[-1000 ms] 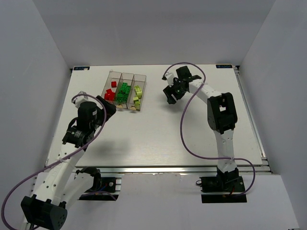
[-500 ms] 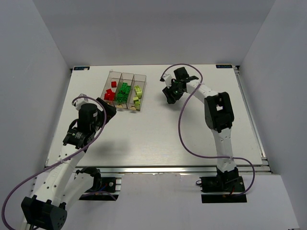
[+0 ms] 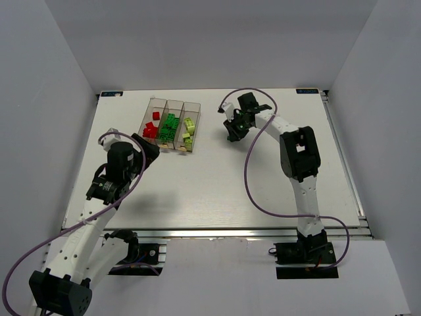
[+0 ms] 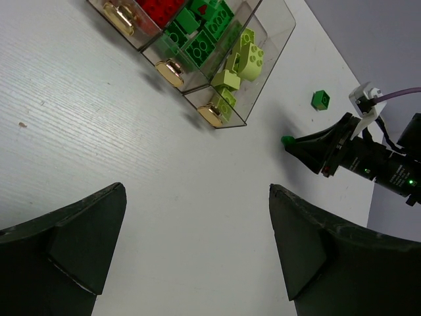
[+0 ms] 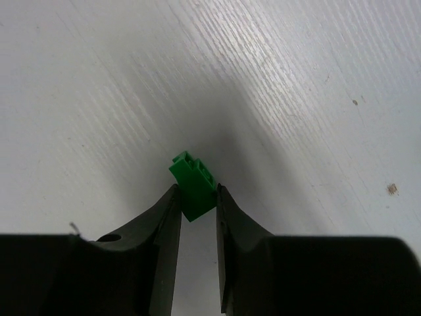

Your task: Sort the legos into containers by color

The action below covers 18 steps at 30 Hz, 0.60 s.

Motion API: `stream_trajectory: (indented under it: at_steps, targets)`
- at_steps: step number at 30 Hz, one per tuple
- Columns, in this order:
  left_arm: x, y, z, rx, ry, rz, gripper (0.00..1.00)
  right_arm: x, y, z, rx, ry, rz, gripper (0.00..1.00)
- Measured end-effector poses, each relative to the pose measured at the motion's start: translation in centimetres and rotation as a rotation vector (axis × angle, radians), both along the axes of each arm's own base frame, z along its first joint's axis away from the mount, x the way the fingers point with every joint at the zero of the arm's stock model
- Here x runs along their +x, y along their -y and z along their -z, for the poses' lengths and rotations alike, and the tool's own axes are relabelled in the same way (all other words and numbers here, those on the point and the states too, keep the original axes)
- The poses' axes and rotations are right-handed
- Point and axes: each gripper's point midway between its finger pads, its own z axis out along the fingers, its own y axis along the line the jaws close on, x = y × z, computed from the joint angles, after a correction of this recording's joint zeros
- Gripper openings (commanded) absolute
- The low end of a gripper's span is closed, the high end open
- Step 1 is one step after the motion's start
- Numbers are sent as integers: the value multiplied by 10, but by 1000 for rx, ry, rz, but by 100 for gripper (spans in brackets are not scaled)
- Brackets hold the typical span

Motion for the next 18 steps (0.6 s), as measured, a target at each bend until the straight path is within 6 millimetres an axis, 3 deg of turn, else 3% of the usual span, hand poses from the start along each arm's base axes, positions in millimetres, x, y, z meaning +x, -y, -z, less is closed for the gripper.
stream_trajectory:
  at_steps: [4,8,14,18]
  targets:
    - [2,1,-8,-3,34,6,98,-3,-11,-12,39,15,-29,0]
    - [0,-1,-22,-8,87,6,98,-8,-37,-57,120,99,-85,0]
    - [-3,-6,-41,-7,164,-10,98,-30,-107,-152,307,297,-219,0]
    - [-6,-10,-57,-8,224,-21,98,-49,-156,-179,404,351,-271,0]
